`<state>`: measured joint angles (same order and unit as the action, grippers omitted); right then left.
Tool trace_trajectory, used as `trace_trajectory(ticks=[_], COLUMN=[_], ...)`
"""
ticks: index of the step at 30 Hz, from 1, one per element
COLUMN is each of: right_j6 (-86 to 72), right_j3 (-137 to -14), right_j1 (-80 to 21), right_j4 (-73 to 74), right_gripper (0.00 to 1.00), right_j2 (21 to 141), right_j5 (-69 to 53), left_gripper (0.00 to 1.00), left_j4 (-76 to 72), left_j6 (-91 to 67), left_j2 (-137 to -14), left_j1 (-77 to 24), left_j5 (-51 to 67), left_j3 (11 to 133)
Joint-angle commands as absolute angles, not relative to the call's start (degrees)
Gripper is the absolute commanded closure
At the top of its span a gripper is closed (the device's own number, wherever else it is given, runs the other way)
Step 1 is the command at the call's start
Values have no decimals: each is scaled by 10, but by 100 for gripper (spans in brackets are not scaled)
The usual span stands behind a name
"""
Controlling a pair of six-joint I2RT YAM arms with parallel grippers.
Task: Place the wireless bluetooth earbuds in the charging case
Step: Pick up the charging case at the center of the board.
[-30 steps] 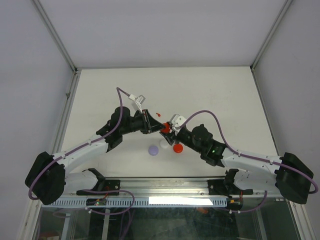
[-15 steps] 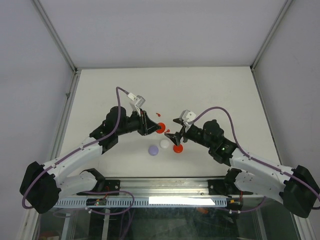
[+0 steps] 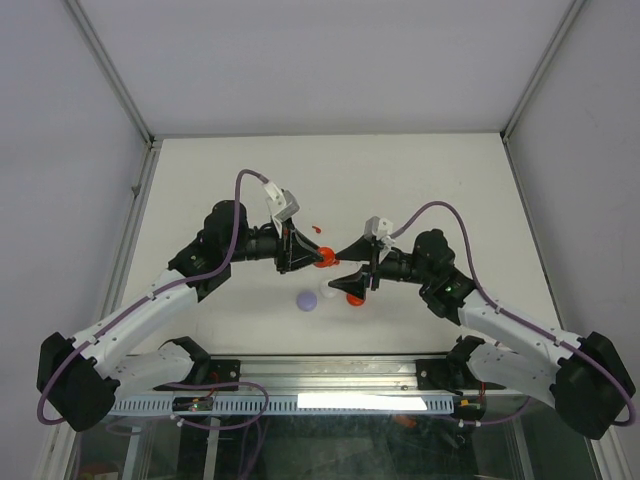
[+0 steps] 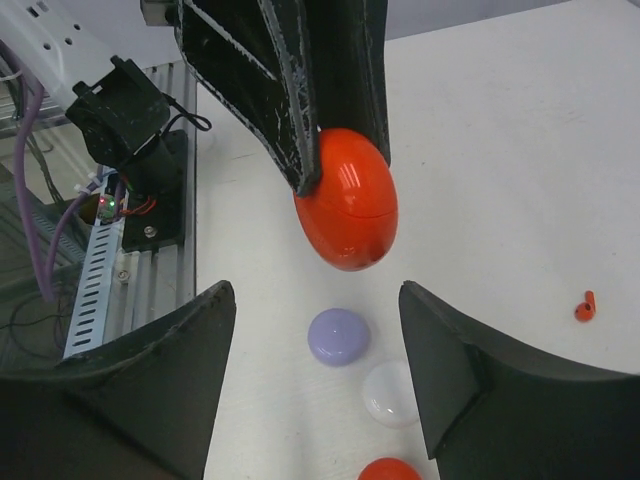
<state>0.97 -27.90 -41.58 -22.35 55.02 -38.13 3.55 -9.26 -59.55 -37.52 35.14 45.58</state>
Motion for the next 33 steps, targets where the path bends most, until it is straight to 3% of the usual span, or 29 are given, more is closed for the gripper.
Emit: trace_trajectory(ticks=[1, 12, 28, 33], right_j6=[-41, -96, -142, -150], right_j3=[-308, -312, -302, -293], right_j1=[-406, -399, -400, -399], right_j4=[-306, -370, -451, -474], right_gripper=[32, 40, 64, 76], right_j2=[566, 596, 639, 638], right_j5=[-437, -470, -501, -506], left_gripper=[97, 98, 98, 98], left_j4=[37, 35, 30, 28], left_j6=[-34, -22, -18, -18], left_j2=[-584, -586, -591, -589], left_j1=[-378, -379, -383, -383], left_j5=[422, 448, 458, 459], left_j3=[486, 490, 490, 489])
